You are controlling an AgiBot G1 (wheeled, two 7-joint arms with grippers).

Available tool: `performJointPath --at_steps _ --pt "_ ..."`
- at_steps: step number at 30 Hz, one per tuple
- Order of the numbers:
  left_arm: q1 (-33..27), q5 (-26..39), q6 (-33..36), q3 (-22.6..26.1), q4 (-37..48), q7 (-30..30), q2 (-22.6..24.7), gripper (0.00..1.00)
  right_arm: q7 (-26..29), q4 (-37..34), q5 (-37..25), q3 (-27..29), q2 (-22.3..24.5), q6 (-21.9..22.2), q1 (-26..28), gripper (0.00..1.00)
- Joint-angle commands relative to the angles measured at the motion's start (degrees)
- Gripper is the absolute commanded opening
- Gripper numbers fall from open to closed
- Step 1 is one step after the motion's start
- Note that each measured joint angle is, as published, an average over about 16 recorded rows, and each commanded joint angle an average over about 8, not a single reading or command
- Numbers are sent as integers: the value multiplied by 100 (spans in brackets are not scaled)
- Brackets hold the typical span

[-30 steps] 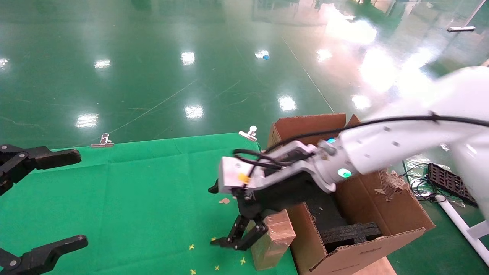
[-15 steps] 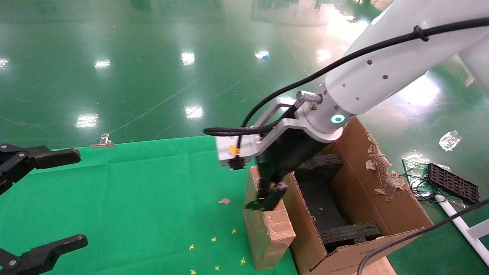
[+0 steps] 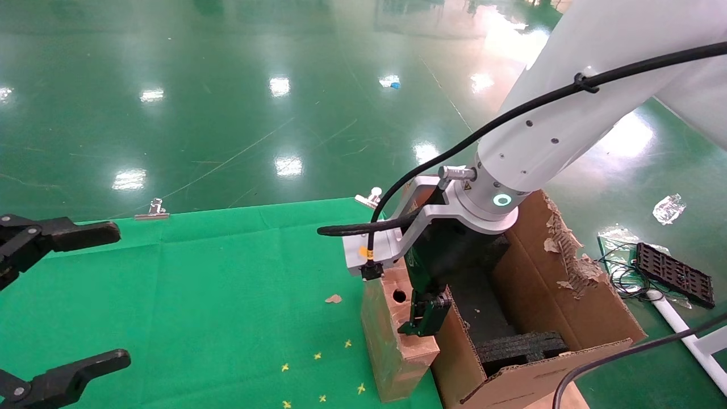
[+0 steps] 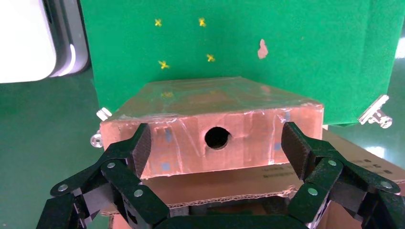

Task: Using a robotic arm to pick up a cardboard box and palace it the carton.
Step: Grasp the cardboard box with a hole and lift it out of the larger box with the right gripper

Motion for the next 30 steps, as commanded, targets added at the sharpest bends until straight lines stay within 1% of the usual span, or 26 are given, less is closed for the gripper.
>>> performJointPath --at_steps 1,4,6,10,13,17,20,22,26,30 --pt "0 -1 0 1 0 0 0 100 32 3 19 -106 -14 38 39 100" --pt "0 -1 -1 2 0 1 -1 100 234 -14 37 -177 8 48 133 100" --pt "-1 -2 -1 3 0 1 -1 100 573 -52 15 -238 6 31 221 100" --pt "-1 -3 -2 5 0 2 -2 100 1658 -207 18 -357 -17 -31 398 100" --pt "-1 -4 -3 6 0 3 -2 100 2510 -460 152 -419 -47 -66 459 100" --pt "-2 -5 -3 7 0 4 -3 100 3265 -984 474 -522 -111 -128 403 100" --pt "-2 -6 -4 9 0 4 -4 100 3602 -1438 734 -658 -207 -168 289 100" --pt "-2 -6 -4 9 0 5 -4 100 3725 -1721 886 -770 -283 -181 201 100" --pt "-2 -8 -5 11 0 6 -5 100 3852 -2195 1053 -1014 -476 -168 67 100" --pt "-3 -9 -6 13 0 6 -5 100 3874 -2502 1102 -1187 -648 -126 -9 100"
